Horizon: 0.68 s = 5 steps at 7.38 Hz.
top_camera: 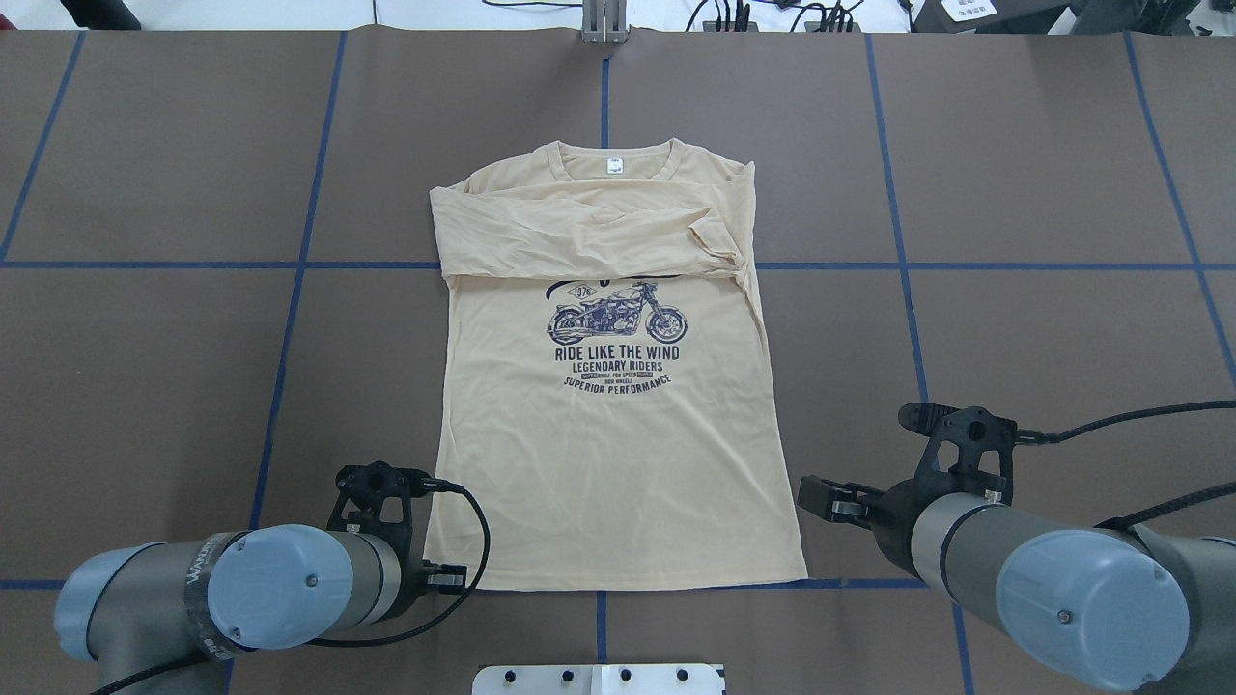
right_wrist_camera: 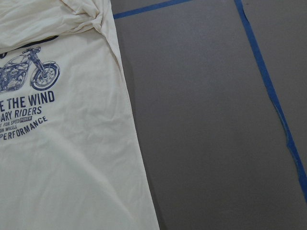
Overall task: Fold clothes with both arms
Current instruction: 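Position both grippers at the hem corners nearest the robot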
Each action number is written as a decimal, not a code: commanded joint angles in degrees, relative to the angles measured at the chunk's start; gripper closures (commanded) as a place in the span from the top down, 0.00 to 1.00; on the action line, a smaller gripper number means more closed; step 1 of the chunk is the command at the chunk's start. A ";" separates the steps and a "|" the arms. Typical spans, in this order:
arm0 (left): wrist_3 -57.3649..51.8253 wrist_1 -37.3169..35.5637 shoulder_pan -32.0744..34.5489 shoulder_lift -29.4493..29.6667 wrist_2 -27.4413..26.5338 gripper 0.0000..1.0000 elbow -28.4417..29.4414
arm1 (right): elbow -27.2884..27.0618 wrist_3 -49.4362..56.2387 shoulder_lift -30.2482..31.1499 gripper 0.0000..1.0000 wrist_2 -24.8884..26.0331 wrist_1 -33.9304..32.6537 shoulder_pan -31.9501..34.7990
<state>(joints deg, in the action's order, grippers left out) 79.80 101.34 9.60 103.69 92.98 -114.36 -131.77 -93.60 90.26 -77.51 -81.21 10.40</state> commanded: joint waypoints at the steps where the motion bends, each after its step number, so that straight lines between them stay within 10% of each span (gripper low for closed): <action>1: 0.00 0.00 -0.02 -0.07 0.00 0.30 0.01 | -0.07 0.00 0.00 0.99 -0.01 0.00 -0.03; 5: 0.09 -0.09 -0.28 -0.07 -0.17 0.20 0.10 | -0.07 0.00 0.00 0.99 -0.01 0.00 -0.12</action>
<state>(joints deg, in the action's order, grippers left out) 79.88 101.26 9.50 103.62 92.95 -114.28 -131.81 -93.60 90.27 -77.52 -81.21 10.34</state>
